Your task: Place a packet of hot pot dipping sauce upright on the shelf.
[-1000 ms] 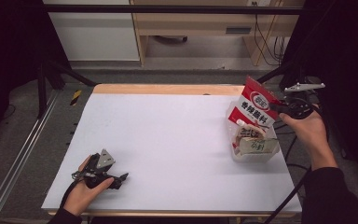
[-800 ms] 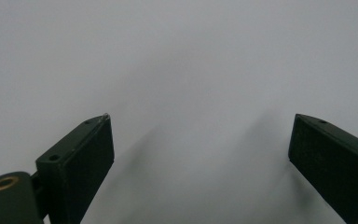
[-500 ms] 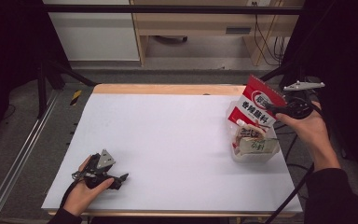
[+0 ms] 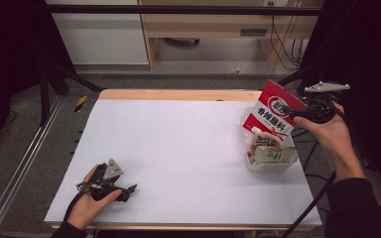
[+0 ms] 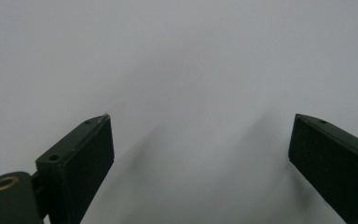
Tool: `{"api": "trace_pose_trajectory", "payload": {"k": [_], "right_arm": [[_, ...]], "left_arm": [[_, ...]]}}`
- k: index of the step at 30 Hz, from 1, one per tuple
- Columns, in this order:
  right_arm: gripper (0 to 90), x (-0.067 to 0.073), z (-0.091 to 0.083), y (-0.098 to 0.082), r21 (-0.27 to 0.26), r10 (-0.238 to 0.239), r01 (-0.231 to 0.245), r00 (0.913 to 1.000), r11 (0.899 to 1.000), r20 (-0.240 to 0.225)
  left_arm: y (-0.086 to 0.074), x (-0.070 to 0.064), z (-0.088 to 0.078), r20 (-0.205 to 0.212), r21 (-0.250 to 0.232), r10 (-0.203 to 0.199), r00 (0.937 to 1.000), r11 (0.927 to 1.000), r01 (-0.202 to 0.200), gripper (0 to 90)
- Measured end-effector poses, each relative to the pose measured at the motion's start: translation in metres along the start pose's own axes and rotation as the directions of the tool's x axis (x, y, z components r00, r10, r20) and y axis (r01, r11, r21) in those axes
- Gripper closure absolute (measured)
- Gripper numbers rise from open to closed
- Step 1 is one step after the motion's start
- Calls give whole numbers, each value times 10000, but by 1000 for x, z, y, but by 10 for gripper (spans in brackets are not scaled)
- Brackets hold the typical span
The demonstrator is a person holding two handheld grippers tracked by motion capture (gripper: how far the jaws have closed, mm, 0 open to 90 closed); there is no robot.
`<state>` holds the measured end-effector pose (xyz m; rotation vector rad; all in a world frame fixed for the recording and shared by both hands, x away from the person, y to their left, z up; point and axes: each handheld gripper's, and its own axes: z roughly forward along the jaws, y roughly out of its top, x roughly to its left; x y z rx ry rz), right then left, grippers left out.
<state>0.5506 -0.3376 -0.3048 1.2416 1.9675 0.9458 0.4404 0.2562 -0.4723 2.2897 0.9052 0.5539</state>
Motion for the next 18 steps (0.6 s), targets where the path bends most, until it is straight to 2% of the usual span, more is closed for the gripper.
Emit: {"api": "trace_pose_trajectory", "payload": {"k": [9,18], "right_arm": [[308,12,-8,12,-368,-284,278,9994,9989,-173],[305,37,-13,23,-647,-693,656,9959,9958,-574]], "left_arm": [[0,-1,1,-7,4,12,10000,10000,-12,65],[0,-1,0,-20,80,126,9999,9999,-126,65]]}}
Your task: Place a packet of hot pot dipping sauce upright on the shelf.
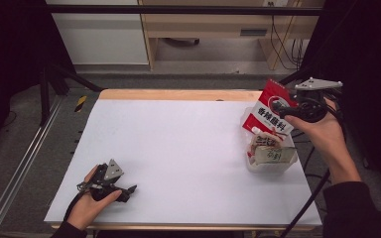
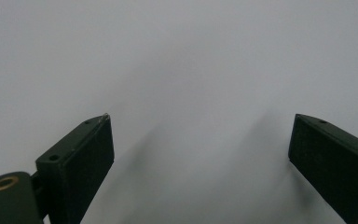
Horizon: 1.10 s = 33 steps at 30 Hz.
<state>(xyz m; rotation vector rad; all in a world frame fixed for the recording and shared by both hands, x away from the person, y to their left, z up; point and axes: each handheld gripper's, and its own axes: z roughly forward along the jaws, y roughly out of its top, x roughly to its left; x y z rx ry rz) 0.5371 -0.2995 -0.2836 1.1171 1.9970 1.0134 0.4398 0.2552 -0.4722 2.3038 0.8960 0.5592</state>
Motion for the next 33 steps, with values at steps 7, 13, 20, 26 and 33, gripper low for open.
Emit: {"api": "trace_pose_trajectory", "payload": {"k": [7,13,20,26,33], "right_arm": [[272,27,1,6,-184,-262,254,9986,9995,-458],[212,59,3,9,-336,-474,447,9954,9984,-830],[174,102,9,7,-404,-774,724,9869,9966,-1412],[151,132,18,0,-299,-1008,971,9790,9948,-1772],[131,156,25,-10,-193,-947,927,9715,9955,-2171]], "left_arm": [[0,0,-1,-27,-46,34,10000,10000,-34,65],[1,0,-2,-48,-82,57,10000,10000,-57,65],[1,1,-3,-68,-170,12,10000,9999,-13,64],[1,1,-3,-88,-298,-64,9999,9995,62,64],[1,2,-5,-118,-302,-25,9999,9995,21,64]]}}
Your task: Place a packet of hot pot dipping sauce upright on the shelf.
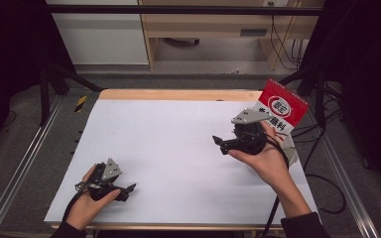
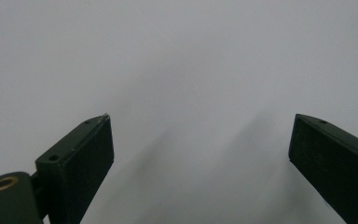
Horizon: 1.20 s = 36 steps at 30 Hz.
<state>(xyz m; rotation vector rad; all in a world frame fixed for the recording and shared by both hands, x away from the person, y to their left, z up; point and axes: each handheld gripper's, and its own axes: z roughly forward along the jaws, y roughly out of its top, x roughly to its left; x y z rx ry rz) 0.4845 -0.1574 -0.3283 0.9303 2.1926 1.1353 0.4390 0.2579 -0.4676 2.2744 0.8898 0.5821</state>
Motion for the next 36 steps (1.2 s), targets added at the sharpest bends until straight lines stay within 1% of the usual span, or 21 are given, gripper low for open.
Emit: {"api": "trace_pose_trajectory", "payload": {"k": [2,8,11,13,15,22,32,36], "right_arm": [[125,4,3,-2,149,-30,31,10000,9999,-49],[104,16,7,-10,205,3,3,9996,9998,-275],[96,23,9,-15,262,90,-82,9995,9996,-299],[91,26,9,-19,278,51,-41,9993,9996,-368],[86,30,10,-23,310,42,-29,9991,9995,-417],[80,40,17,-38,450,115,-95,9989,9989,-464],[71,50,26,-55,414,298,-284,9990,9987,-322],[69,54,31,-66,540,445,-430,9987,9976,-266]], "left_arm": [[0,0,0,2,-10,-1,10000,10000,1,64],[0,1,-1,-19,-52,-36,10000,10000,36,64],[0,1,-2,-35,-82,-43,10000,10000,43,63],[0,2,-2,-26,-153,-88,10000,9998,88,63],[0,3,-3,-101,-193,-102,9999,9998,100,63],[0,6,-5,-175,-302,-215,9996,9993,210,63],[-1,7,-6,-206,-339,-275,9994,9991,268,63],[-1,7,-6,-217,-337,-280,9994,9991,272,63]]}}
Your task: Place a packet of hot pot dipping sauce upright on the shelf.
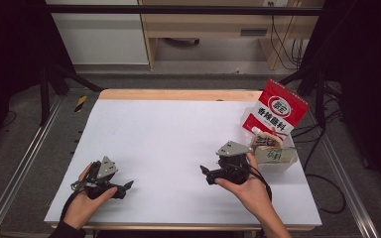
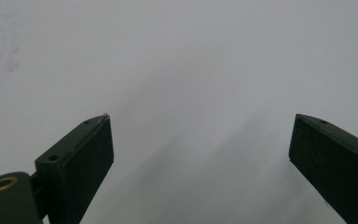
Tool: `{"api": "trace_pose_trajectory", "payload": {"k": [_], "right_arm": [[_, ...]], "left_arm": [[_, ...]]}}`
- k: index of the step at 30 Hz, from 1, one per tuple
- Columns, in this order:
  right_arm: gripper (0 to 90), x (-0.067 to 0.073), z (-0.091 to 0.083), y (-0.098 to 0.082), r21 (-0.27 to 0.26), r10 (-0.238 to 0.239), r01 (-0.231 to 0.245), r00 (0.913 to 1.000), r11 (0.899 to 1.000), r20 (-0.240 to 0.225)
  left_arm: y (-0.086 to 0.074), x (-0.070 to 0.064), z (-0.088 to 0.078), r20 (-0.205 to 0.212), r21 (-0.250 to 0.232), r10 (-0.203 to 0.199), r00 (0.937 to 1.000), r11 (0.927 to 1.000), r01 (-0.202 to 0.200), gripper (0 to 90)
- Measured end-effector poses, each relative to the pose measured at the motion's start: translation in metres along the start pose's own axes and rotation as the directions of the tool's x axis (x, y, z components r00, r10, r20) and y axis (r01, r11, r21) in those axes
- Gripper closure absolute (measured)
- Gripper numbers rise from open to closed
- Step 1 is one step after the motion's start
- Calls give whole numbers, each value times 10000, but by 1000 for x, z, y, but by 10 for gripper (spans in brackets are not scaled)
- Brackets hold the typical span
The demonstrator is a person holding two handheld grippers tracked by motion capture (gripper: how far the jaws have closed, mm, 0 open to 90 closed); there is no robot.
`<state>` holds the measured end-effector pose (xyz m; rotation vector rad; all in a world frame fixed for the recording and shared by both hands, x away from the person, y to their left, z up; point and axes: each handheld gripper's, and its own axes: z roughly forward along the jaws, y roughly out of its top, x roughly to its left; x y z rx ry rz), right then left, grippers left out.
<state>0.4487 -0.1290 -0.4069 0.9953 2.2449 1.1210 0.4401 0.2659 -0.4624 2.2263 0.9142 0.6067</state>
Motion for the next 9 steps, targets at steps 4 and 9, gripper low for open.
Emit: {"api": "trace_pose_trajectory", "payload": {"k": [4,9], "right_arm": [[66,3,6,-12,92,185,-185,9998,9998,22],[63,12,18,-28,266,53,-53,10000,9996,-11]], "left_arm": [[0,0,0,-3,13,6,10000,10000,-6,63],[0,0,0,-36,0,30,10000,10000,-30,62]]}}
